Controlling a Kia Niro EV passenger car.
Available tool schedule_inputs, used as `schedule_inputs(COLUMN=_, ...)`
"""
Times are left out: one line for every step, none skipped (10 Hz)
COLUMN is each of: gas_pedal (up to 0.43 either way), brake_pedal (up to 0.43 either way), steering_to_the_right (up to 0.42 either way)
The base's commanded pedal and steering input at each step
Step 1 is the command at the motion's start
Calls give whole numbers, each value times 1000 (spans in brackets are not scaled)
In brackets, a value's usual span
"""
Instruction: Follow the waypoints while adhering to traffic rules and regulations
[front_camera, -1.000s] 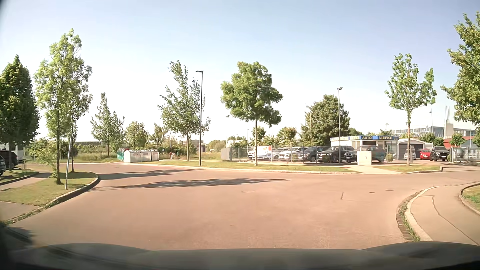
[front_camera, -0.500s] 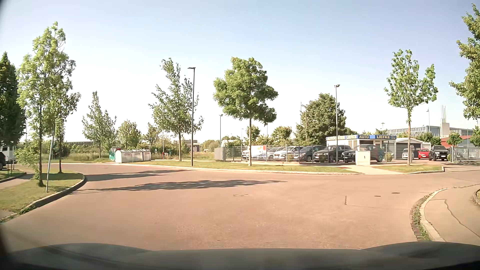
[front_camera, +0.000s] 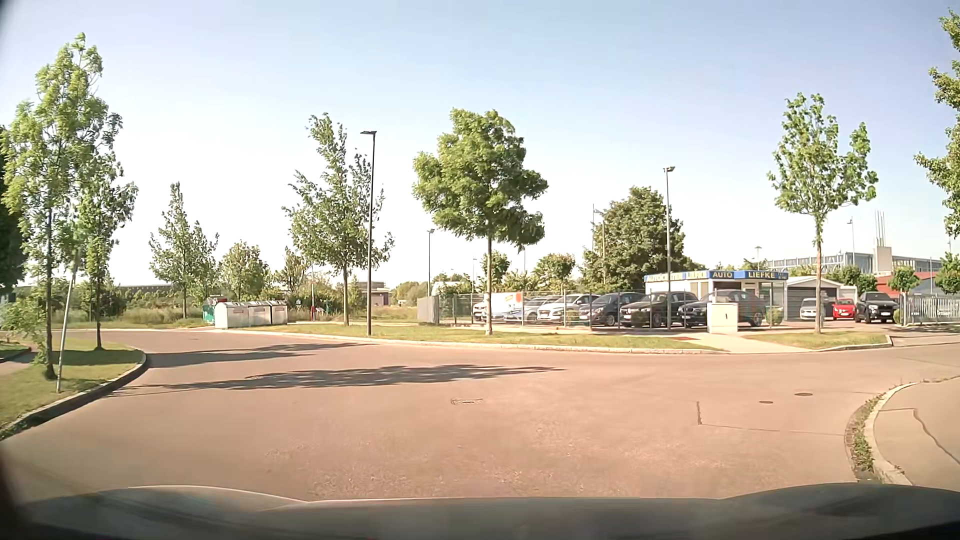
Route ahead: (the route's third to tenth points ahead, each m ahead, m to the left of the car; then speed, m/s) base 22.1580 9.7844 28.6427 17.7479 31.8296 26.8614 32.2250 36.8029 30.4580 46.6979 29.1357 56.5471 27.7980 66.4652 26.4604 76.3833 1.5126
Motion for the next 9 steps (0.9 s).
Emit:
schedule_inputs(gas_pedal=0, brake_pedal=0, steering_to_the_right=70)
schedule_inputs(gas_pedal=79, brake_pedal=0, steering_to_the_right=58)
schedule_inputs(gas_pedal=157, brake_pedal=0, steering_to_the_right=50)
schedule_inputs(gas_pedal=157, brake_pedal=0, steering_to_the_right=46)
schedule_inputs(gas_pedal=169, brake_pedal=0, steering_to_the_right=46)
schedule_inputs(gas_pedal=150, brake_pedal=0, steering_to_the_right=45)
schedule_inputs(gas_pedal=138, brake_pedal=0, steering_to_the_right=43)
schedule_inputs(gas_pedal=138, brake_pedal=0, steering_to_the_right=40)
schedule_inputs(gas_pedal=138, brake_pedal=0, steering_to_the_right=28)
